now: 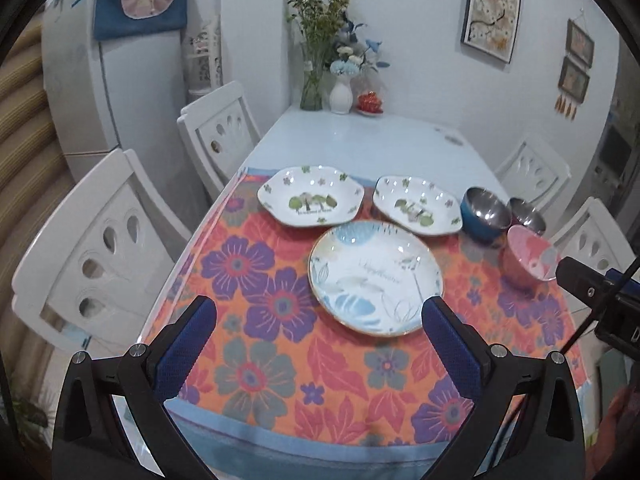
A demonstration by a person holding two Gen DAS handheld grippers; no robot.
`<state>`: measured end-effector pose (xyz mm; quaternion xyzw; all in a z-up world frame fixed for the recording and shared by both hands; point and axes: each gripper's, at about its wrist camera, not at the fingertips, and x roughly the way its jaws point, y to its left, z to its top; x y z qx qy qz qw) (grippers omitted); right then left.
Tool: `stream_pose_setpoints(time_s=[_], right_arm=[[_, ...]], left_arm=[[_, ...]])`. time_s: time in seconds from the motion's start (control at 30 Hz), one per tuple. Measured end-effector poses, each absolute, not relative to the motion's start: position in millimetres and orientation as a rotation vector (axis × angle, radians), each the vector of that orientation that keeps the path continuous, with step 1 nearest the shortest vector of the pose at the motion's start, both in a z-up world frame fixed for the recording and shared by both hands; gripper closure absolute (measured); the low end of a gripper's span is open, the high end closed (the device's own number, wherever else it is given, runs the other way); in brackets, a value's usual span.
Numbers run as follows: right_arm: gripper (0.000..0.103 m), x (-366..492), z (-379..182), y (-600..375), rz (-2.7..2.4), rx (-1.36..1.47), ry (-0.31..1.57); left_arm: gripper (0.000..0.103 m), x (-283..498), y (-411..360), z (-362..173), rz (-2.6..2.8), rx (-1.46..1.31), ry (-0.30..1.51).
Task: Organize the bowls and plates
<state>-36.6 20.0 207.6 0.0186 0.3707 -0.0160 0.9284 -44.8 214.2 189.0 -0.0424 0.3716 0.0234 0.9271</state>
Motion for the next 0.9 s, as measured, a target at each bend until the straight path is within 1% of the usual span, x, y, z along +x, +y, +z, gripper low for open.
stream_pose_setpoints(time_s=[0.07, 0.17, 0.37, 0.67, 0.9], right_arm=[[0.000, -38.3, 207.2, 26.8, -0.050, 0.011, 0.754], [0.000, -37.6, 197.3, 36.2, -0.064, -0.031, 0.807], [0.000, -40.5, 180.1, 41.9, -0.121, -0.058, 0.838], [0.000, -25.3, 177.3, 39.7, -0.122, -0.013, 0.856], [0.000, -13.2, 169.5, 41.0, -0.109, -0.004, 0.889]], left_arm=[[0.001, -38.4, 218.7, 189.9, 0.035, -0.061, 0.743], [0.001, -30.2, 227.1, 185.5, 0.027, -0.045, 0.729], [0.001, -12.0, 237.0, 173.0, -0.078, -0.104, 0.763], [0.001, 4.9, 230.8, 170.8, -0.117, -0.060, 0.760], [0.001, 15.0, 239.6, 161.9, -0.104, -0.086, 0.800]])
